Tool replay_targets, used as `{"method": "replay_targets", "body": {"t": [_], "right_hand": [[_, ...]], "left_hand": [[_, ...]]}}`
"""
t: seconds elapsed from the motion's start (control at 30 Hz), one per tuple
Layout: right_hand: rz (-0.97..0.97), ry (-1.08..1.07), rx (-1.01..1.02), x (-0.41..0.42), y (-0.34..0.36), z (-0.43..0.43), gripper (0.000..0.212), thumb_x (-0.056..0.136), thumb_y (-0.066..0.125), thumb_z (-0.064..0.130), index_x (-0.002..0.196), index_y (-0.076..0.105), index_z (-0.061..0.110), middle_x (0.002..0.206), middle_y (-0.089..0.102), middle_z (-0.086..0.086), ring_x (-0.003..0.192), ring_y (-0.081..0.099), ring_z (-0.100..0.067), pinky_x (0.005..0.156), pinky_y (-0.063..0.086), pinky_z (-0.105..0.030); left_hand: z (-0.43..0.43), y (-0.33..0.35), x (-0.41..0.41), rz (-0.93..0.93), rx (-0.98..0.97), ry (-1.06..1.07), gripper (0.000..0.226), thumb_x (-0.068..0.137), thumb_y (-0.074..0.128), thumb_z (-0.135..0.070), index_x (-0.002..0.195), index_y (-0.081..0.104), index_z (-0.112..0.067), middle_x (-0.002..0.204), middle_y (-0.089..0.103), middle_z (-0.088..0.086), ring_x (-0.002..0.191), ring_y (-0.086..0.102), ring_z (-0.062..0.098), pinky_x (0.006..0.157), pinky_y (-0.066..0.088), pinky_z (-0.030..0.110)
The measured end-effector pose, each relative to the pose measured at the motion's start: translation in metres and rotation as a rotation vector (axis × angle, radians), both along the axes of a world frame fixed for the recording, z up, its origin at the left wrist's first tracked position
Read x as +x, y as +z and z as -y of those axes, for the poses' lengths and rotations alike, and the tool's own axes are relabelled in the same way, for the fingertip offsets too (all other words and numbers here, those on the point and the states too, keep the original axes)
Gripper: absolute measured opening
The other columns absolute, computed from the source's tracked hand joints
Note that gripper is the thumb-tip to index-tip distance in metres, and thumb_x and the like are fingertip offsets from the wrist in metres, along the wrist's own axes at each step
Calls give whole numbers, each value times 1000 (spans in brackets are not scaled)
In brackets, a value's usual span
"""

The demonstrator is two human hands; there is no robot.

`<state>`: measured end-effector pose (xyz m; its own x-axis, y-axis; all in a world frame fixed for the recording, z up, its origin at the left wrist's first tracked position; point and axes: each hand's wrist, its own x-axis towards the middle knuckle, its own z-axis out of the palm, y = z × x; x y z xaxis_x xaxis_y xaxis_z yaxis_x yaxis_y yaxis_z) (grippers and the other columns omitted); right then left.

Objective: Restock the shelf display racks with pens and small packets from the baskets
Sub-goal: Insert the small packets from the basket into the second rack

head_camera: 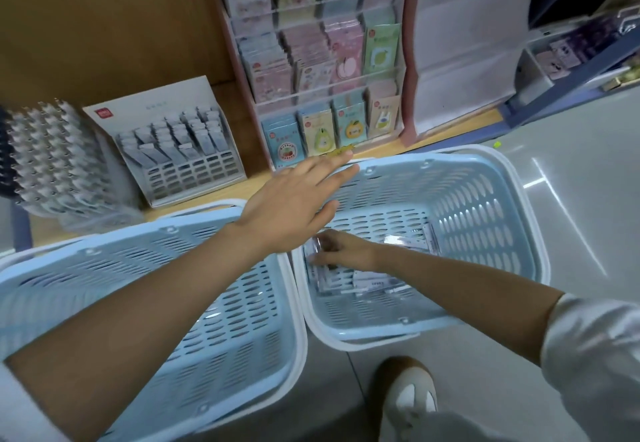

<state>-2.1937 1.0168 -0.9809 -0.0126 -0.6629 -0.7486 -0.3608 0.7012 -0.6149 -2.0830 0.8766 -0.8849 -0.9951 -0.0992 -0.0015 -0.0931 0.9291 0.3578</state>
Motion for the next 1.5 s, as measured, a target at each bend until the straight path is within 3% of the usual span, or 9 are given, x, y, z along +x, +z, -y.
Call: {"method": "replay_targets", "body": {"t": [0.13,0.23,0.47,0.73,0.9,1.17,1.3,1.4,1.5], "right_hand": [[127,-129,16,15,-4,1,30,91,62,34,81,38,18,76,42,2,67,41,-12,66,39,-28],[203,-187,-20,15,-1,-1,23,92,62,30,87,45,15,80,48,0,69,44,-12,64,40,-23],[186,-268,-10,9,12,2,19,92,58,19,106,53,7,108,55,-14,95,49,-20,91,44,-34],[281,-275,-91,-32,78,-5,27,89,55,15,106,51,-5,96,58,-18,85,54,-29,85,45,-42],[335,-395,-298,-48,146,6,22,85,56,14,106,55,6,92,65,-6,78,61,-15,67,47,-26],[238,-656,-644,-6,176,85,13,92,58,10,103,55,5,88,66,-2,85,61,-16,84,47,-31],[162,-680,-648,18,165,111,42,94,58,24,129,44,5,118,59,-8,112,57,-20,103,45,-40],[97,-699,-649,34,158,126,38,93,59,26,122,47,4,121,57,-25,106,59,-25,100,46,-48],[66,-746,-586,50,154,140,62,80,69,40,120,45,-1,113,57,-31,91,65,-23,85,55,-46]], "left_hand": [[-1,-1,0,-10,12,6,55,100,23,-37,153,23,-24,161,18,-7,140,31,19,96,46,48],[-2,-1,0,-17,16,16,55,100,21,-37,153,24,-24,161,18,-8,139,30,18,96,46,47],[0,-1,0,-31,34,11,56,99,21,-38,153,25,-24,160,20,-7,138,31,18,96,46,47],[7,-1,-2,0,156,-8,56,99,22,-45,152,26,-29,160,19,-10,141,28,16,109,35,46],[12,24,-7,-93,503,225,51,103,33,-40,148,34,-15,154,34,3,141,29,18,115,17,28],[11,63,-3,-36,1729,480,27,99,51,-14,121,56,0,97,69,10,97,66,27,90,56,43],[28,67,11,-39,1686,533,17,98,45,-5,105,60,-1,81,68,9,80,66,23,79,59,40],[41,65,23,-34,1637,593,18,98,43,-6,107,57,-2,81,64,10,72,63,16,67,59,33],[51,59,37,-11,1592,660,12,99,43,-8,107,51,-3,84,61,14,71,65,17,65,58,33]]}}
